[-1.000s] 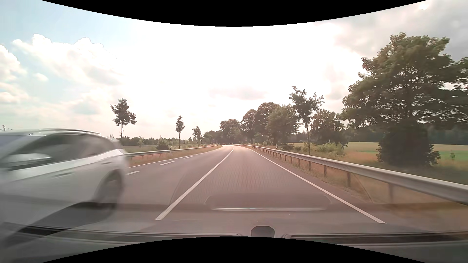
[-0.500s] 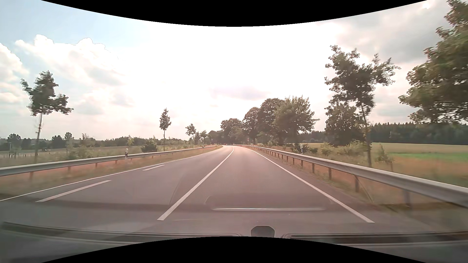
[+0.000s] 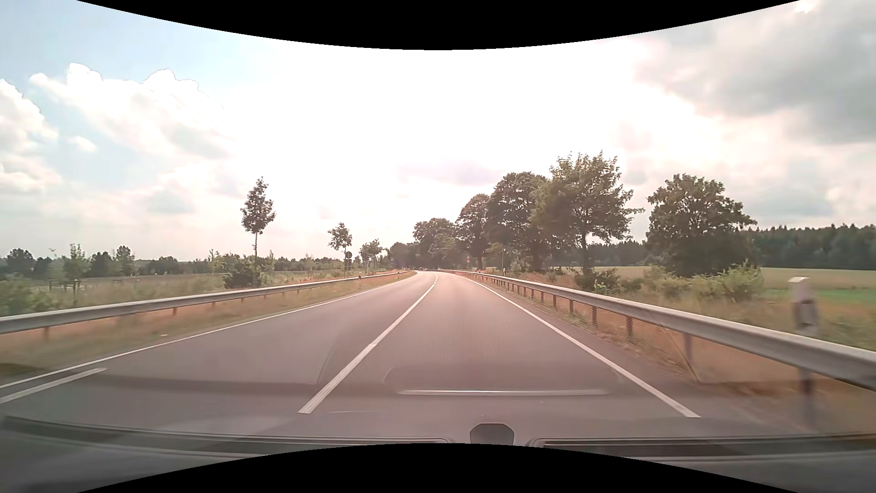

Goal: Follow the waypoints while adhering to traffic rules and regulations

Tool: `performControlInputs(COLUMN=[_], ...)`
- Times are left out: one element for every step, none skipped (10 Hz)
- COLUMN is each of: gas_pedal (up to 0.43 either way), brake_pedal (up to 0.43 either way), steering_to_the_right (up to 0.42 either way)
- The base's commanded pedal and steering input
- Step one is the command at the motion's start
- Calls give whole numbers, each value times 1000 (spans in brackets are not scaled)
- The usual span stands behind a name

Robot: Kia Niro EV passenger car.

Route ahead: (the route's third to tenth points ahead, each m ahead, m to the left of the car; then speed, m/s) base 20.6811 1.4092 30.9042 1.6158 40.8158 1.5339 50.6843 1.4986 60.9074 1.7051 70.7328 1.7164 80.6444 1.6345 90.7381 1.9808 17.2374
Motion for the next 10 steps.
performControlInputs(gas_pedal=[150,150,150,150,150,150,150,150,150,150], brake_pedal=[0,0,0,0,0,0,0,0,0,0], steering_to_the_right=[-3,-3,-3,-3,-3,-3,-3,-3,-3,-3])
